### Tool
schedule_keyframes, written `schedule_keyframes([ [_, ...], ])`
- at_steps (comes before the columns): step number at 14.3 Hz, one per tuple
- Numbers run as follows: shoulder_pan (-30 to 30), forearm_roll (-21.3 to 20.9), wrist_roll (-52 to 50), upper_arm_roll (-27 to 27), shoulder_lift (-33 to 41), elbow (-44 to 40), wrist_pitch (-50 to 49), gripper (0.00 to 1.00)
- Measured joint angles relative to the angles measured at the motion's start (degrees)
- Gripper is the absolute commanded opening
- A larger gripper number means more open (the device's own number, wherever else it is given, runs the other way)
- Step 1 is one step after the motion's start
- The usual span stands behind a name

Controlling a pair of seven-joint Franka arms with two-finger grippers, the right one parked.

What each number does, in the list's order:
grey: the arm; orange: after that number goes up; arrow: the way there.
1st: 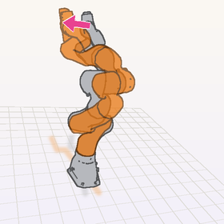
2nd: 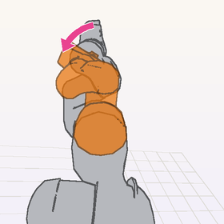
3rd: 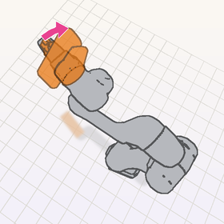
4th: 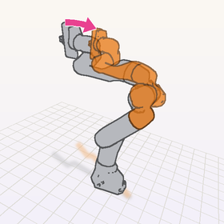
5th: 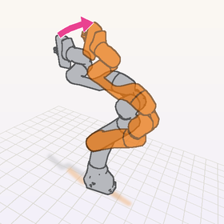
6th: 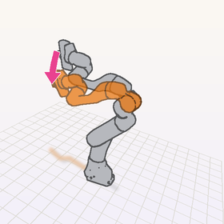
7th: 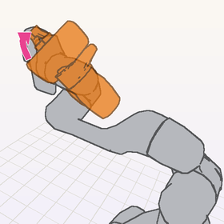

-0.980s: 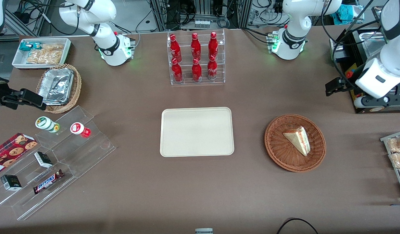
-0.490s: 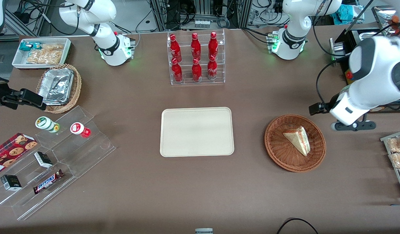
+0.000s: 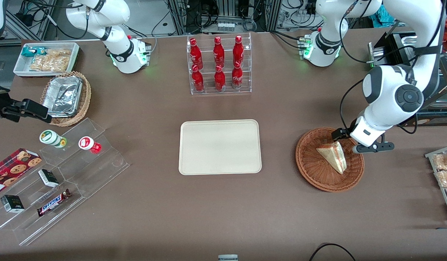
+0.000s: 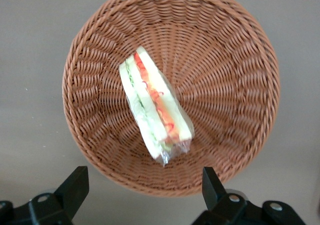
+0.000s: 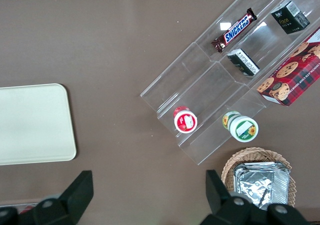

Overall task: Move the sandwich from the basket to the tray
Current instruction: 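Lower the left gripper and close it on the wrapped sandwich, lifting it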

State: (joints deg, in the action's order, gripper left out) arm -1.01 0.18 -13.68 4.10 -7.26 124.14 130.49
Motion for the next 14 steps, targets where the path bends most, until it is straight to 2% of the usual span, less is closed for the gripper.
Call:
schedule_keyframes([
  [9, -0.3, 0.0, -34.1, 0.4, -5.5, 1.1, 9.6, 1.0],
  [12, -1.8, 0.0, -41.2, 0.5, -8.3, 1.1, 13.9, 0.99],
  [13, -2.2, 0.0, -41.8, 0.6, -9.3, 1.1, 14.8, 0.89],
  [14, -2.3, 0.0, -42.0, 0.6, -9.9, 1.1, 15.1, 0.75],
])
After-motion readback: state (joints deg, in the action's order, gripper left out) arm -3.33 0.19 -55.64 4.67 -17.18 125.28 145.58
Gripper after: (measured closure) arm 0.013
